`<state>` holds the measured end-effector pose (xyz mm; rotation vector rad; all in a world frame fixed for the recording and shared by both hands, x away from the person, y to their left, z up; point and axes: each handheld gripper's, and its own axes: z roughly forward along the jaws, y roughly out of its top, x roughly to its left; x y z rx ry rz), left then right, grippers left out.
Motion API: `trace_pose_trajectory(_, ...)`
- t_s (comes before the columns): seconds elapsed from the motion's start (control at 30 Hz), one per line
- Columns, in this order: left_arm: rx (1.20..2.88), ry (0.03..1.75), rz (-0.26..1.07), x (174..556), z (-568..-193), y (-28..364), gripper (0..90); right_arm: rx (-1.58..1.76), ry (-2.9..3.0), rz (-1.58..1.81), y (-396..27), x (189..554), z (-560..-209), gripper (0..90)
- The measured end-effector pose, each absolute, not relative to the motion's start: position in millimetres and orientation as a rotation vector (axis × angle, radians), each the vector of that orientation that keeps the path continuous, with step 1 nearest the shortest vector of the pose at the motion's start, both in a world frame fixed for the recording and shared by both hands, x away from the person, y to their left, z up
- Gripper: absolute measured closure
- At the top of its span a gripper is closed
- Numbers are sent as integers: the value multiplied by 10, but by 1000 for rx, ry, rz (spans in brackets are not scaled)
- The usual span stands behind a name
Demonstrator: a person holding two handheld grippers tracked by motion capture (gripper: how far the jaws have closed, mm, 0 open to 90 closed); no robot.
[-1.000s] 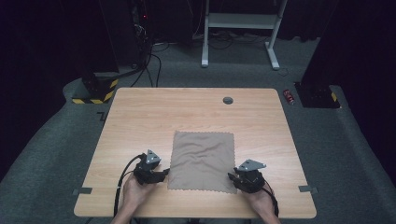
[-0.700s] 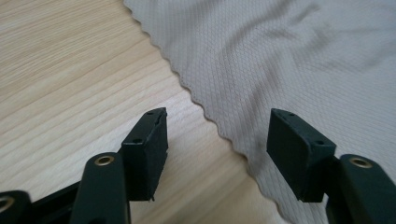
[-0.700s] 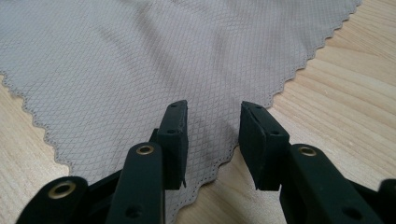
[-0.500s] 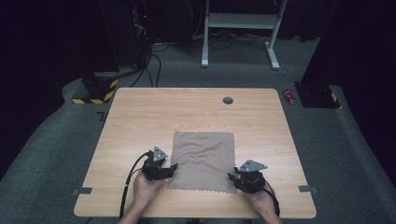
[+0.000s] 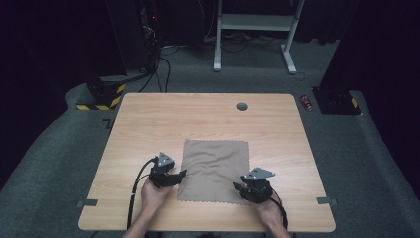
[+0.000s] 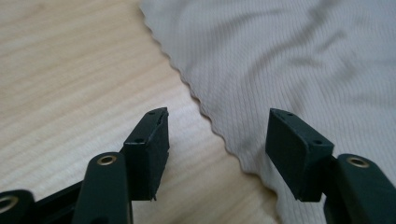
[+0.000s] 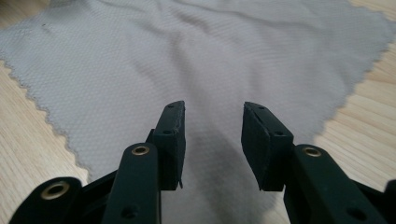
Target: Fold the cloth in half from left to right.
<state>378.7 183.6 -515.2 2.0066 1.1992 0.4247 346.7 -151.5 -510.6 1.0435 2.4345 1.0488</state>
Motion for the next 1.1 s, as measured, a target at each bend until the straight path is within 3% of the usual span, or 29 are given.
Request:
trace_pose_trajectory(0.6, 1962, 1295, 388, 4300, -5007, 1897, 388, 1015, 2436, 1194, -1223, 3460, -5136, 601)
trace_pose_trajectory(1.1, 1936, 1283, 395, 4620, -4892, 1835, 391, 892, 2523, 1223, -807, 3444, -5101, 671)
